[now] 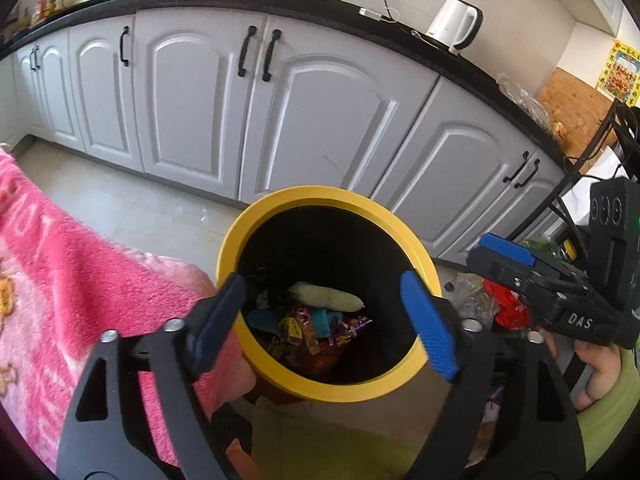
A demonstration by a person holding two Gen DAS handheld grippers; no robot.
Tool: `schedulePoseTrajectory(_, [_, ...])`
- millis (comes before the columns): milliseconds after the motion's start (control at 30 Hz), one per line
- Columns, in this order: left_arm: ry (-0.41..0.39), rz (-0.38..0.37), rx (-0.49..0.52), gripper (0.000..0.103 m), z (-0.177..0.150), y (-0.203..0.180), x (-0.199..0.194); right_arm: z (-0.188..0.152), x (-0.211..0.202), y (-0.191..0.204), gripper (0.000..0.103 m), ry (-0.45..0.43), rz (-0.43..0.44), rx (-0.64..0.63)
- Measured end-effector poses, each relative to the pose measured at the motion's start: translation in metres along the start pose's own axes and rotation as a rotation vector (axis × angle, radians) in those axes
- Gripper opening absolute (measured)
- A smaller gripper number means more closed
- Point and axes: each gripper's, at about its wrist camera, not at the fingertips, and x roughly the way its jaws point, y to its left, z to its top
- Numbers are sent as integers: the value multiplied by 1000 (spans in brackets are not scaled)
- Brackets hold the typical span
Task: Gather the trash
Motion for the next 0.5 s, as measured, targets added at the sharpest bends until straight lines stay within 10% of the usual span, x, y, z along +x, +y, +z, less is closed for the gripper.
schedulePoseTrajectory(133, [-14, 22, -21, 92, 1, 5, -11, -1, -9, 9, 83, -15, -18, -33])
schedulePoseTrajectory(500, [-52, 70, -62, 92, -7, 17, -51, -10, -30, 40, 96, -51, -66, -101])
